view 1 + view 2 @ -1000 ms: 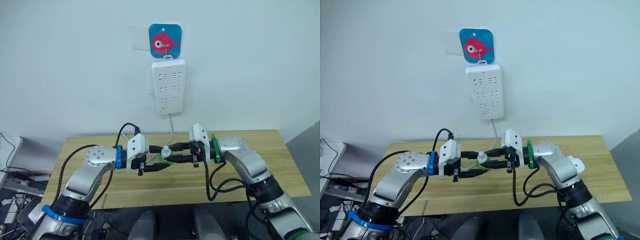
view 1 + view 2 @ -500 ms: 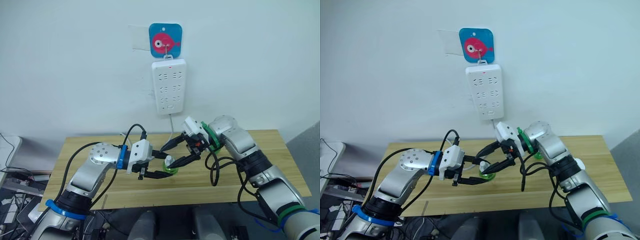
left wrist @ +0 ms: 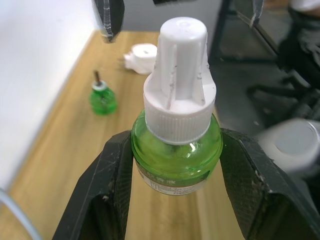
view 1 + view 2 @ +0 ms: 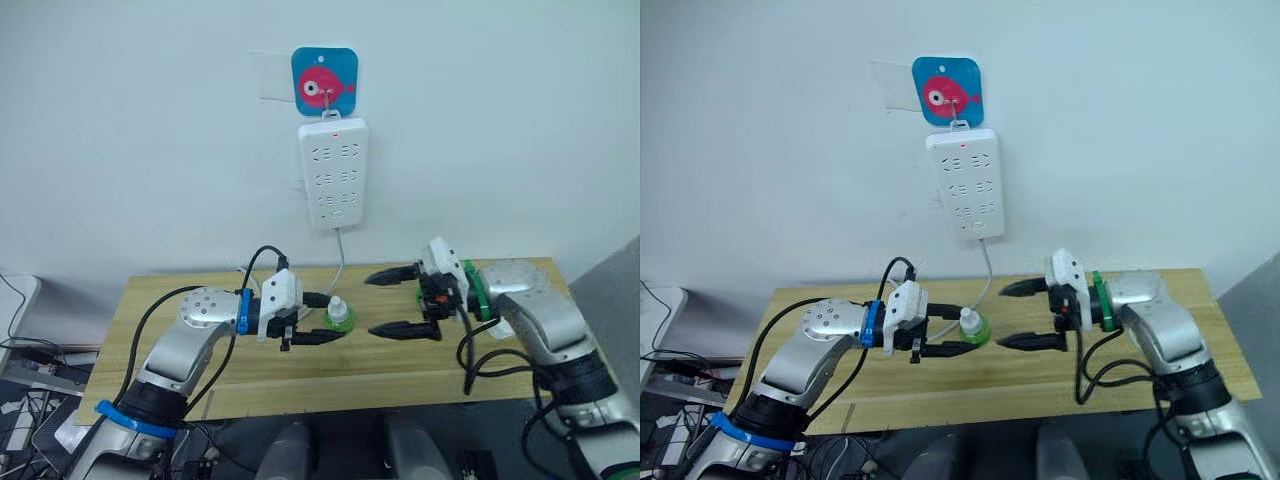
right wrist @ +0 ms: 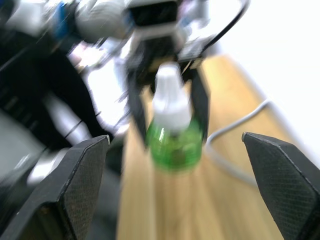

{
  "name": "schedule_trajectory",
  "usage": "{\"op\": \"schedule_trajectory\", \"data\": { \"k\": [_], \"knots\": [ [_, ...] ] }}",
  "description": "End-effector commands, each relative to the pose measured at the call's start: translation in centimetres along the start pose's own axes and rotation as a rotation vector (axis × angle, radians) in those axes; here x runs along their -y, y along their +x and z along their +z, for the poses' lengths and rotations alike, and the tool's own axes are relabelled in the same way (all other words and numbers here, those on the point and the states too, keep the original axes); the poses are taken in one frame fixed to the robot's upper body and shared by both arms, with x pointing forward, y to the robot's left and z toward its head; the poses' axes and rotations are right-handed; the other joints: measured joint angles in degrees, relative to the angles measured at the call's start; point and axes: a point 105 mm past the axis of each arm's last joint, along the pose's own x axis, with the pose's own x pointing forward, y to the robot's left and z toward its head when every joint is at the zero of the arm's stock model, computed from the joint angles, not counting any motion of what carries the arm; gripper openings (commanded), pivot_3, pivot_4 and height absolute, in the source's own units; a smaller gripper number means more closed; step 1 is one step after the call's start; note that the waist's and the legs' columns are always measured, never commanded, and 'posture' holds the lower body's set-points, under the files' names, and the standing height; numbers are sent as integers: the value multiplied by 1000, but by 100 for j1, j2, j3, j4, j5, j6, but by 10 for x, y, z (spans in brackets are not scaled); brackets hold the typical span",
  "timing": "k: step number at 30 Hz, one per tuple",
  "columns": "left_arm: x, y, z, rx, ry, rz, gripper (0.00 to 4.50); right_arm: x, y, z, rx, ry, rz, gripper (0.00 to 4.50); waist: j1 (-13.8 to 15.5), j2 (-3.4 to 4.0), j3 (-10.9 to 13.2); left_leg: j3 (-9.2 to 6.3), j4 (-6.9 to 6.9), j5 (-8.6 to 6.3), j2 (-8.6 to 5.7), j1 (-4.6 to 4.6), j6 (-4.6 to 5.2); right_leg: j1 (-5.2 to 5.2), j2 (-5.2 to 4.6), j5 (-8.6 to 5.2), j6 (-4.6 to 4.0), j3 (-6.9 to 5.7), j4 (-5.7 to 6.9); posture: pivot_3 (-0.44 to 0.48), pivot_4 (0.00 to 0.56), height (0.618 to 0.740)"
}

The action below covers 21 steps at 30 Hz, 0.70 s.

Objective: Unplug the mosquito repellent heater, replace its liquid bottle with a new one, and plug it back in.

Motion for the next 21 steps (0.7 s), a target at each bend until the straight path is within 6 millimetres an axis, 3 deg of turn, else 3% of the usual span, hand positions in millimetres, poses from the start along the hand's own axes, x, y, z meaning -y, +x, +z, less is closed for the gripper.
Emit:
{"op": "schedule_trajectory", "data": {
  "k": [1, 21],
  "knots": [
    [-8, -6, 7, 18, 15, 57, 2205, 1, 10, 6, 54, -17, -178, 4467, 17, 1, 1, -1, 0, 1, 1, -2, -3, -2, 1, 0, 0, -1, -1, -41, 182, 740],
    [-12, -1, 8, 7, 32, 56, 2205, -22, 49, 36, 82, 5, -235, 4467, 14, 1, 0, 0, 6, 10, -10, 0, -19, 4, 1, 3, -1, 1, 0, -41, 167, 740]
  ]
}}
